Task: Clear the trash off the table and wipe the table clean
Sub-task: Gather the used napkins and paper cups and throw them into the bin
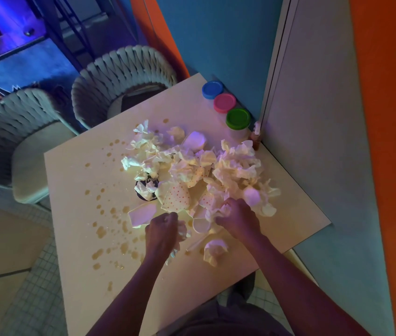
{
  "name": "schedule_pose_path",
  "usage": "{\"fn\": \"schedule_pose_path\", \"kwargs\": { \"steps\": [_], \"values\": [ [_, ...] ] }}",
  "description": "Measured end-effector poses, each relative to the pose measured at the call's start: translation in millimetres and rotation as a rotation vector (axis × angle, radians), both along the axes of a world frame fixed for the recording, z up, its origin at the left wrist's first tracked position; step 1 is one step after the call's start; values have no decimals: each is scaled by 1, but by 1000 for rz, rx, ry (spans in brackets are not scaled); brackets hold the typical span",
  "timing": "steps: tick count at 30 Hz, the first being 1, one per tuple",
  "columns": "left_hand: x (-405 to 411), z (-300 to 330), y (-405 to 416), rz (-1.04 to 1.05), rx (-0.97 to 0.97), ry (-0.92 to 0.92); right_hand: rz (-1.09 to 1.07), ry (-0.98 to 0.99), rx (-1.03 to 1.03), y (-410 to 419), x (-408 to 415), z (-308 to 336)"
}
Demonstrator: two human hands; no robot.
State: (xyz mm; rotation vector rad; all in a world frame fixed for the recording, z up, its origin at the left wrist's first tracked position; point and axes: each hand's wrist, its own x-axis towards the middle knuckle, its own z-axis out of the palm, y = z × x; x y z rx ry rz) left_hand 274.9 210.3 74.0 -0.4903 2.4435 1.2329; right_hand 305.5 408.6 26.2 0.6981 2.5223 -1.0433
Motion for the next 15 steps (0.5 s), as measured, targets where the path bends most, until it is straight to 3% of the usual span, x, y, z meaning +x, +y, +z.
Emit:
{"fn": "schedule_pose_path", "kwargs": {
  "steps": [8,15],
  "values": [
    [12,-9,12,-144,-181,-38,208,-25,296,-12,2,-17],
    [28,-10,20,-287,-219,30,123,-15,165,-6,9,-26]
  ]
}}
